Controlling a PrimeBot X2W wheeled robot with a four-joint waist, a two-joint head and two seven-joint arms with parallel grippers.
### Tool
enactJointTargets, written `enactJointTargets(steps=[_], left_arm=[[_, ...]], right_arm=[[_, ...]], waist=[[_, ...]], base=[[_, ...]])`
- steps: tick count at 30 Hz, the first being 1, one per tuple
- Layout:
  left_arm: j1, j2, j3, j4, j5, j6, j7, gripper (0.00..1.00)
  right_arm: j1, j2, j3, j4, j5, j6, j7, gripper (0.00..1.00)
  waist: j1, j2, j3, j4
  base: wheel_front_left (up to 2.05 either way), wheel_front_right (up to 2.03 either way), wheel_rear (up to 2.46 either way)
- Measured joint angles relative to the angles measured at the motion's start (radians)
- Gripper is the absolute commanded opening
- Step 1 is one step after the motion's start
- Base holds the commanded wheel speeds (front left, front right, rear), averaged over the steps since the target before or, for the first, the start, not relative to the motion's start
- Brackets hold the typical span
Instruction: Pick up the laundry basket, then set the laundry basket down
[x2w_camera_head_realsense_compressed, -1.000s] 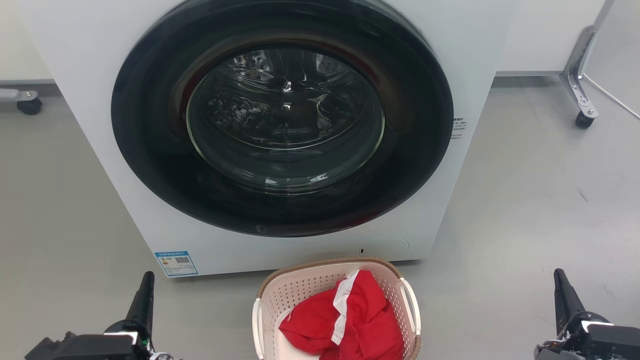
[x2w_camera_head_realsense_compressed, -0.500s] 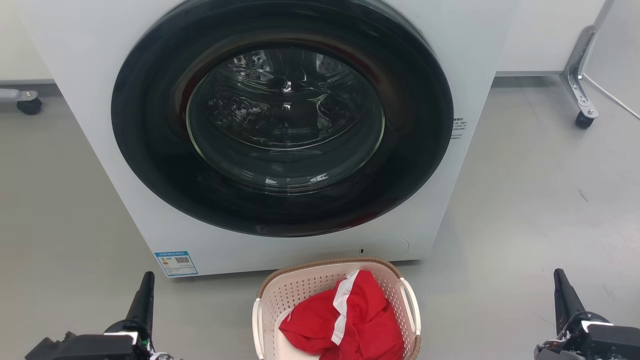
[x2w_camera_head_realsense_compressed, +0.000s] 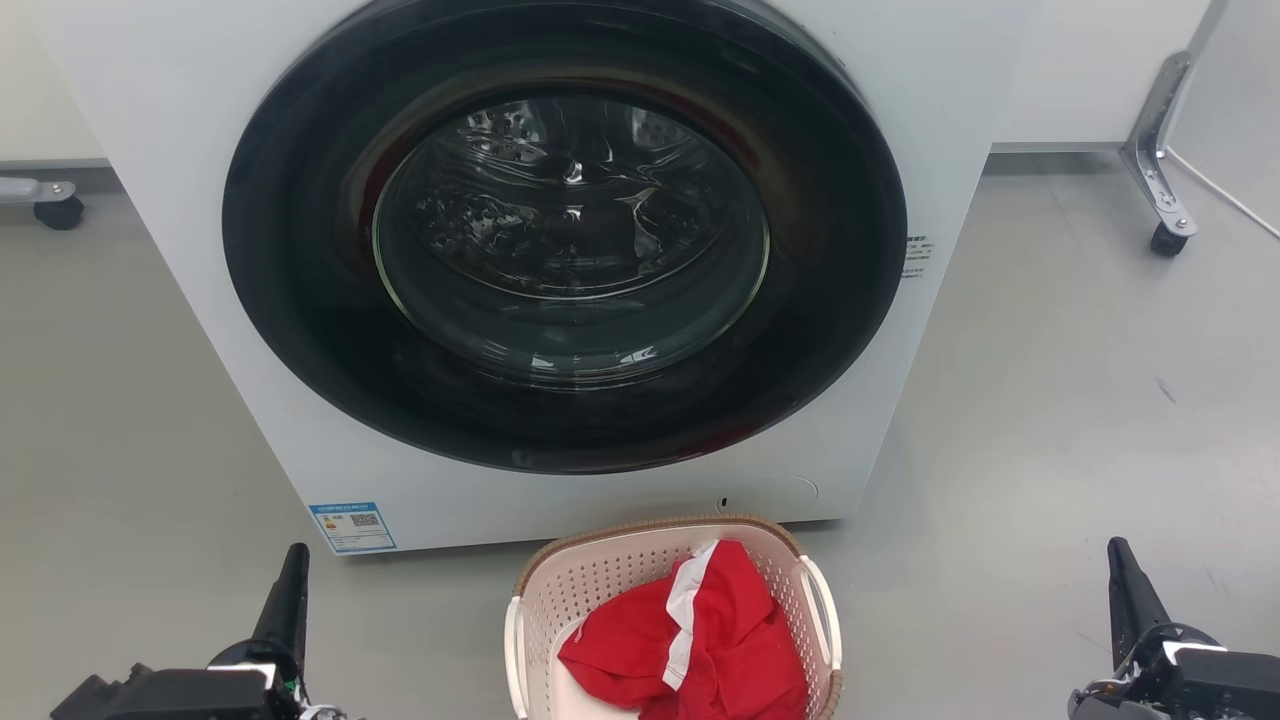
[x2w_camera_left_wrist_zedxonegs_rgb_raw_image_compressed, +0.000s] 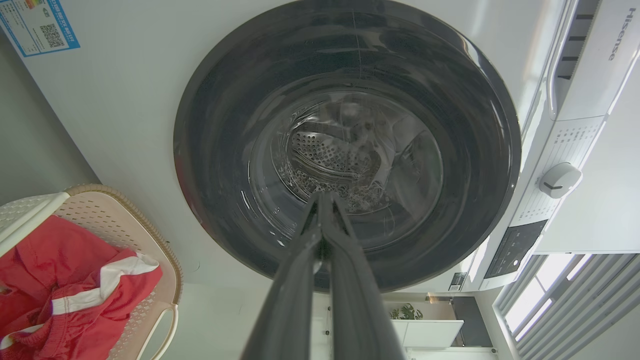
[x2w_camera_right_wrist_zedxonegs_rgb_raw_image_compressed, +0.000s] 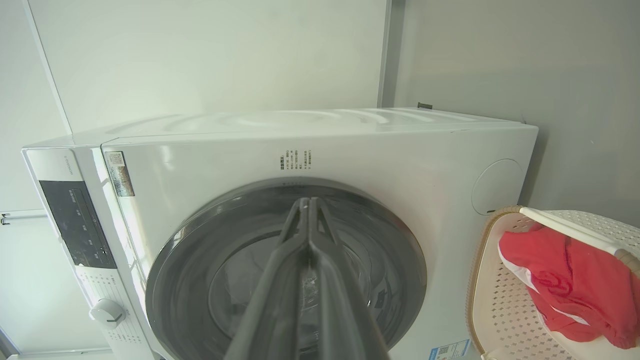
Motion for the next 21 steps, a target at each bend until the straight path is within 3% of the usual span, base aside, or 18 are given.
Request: enactJointTargets(steps=[21], left_arm=[[0.000,0.000,0.000,0.000,0.000,0.000,0.000,0.00]], right_arm=[[0.000,0.000,0.000,0.000,0.000,0.000,0.000,0.00]], waist=[[0.0000,0.0000,0.000,0.000]], base=[[0.00,0.00,0.00]])
